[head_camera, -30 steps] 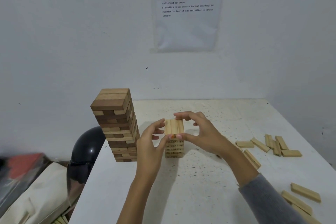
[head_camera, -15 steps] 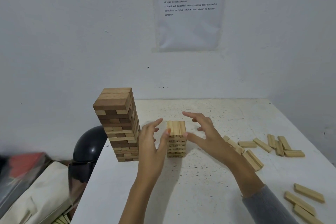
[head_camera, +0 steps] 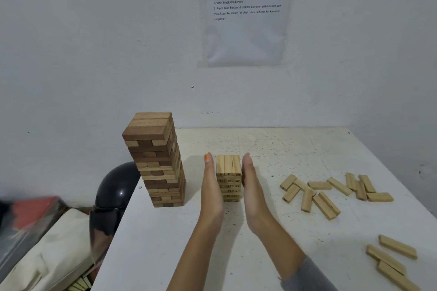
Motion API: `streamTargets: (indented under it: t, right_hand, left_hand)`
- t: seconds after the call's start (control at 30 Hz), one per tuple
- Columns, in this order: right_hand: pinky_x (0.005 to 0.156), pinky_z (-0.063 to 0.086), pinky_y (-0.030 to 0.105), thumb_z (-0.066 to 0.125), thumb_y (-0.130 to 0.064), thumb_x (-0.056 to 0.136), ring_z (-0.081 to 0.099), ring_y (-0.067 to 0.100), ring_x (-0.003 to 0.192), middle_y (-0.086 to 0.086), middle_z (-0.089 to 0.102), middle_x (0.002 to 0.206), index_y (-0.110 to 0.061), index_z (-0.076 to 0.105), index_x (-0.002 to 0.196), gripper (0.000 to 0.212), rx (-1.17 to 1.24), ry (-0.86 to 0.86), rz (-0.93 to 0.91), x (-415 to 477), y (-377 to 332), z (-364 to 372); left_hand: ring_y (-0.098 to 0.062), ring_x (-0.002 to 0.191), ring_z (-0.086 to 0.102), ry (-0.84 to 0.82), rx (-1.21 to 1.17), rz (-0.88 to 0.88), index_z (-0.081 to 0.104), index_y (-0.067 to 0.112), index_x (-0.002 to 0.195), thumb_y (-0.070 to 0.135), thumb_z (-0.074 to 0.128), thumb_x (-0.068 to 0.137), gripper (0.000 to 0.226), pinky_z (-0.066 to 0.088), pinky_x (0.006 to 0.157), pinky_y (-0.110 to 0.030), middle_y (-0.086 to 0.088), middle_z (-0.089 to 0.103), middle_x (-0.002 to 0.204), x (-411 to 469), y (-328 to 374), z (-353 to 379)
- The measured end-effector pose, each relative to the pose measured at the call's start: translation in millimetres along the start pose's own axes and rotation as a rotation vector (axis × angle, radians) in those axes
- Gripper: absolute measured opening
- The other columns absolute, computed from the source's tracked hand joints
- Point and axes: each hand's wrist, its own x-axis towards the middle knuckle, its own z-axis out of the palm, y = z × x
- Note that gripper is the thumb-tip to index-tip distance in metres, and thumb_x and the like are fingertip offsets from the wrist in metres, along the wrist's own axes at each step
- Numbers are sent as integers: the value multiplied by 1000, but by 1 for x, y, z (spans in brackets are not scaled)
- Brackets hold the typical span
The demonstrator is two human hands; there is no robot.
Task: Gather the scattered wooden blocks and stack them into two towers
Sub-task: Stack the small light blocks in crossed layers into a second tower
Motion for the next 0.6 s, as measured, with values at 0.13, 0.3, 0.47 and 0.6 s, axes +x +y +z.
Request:
streamTargets:
  t: [0.13,0.3,0.47,0.6]
  right_hand:
    - [69,43,10,21,-60,97,59,-14,93,-13,62,122,-31,44,142,58,69,10,20,4,4,5]
    - [65,44,8,23,-54,100,59,-19,79,-21,60,102,-47,50,117,33,112,62,8,1,0,10]
    - [58,42,-1,21,-49,101,55,-23,75,-22,53,107,-44,31,133,34,116,82,-4,-2,-3,12]
    - [68,42,6,21,-53,100,52,-9,99,-11,48,136,-38,25,148,51,108,63,3,-1,-2,13]
  left_hand:
    - [26,73,53,28,-71,-40,50,45,115,49,21,102,32,39,72,-3,32,61,98,4,-6,6]
    - [30,75,47,63,-76,-31,28,45,139,46,23,103,36,37,76,-7,38,44,102,5,-9,7]
    - [5,125,31,51,-46,-38,22,36,150,47,21,103,48,25,102,-19,25,28,131,4,-8,7]
    - [5,120,34,53,-47,-30,23,37,150,47,22,103,47,26,100,-20,23,32,132,3,-7,6]
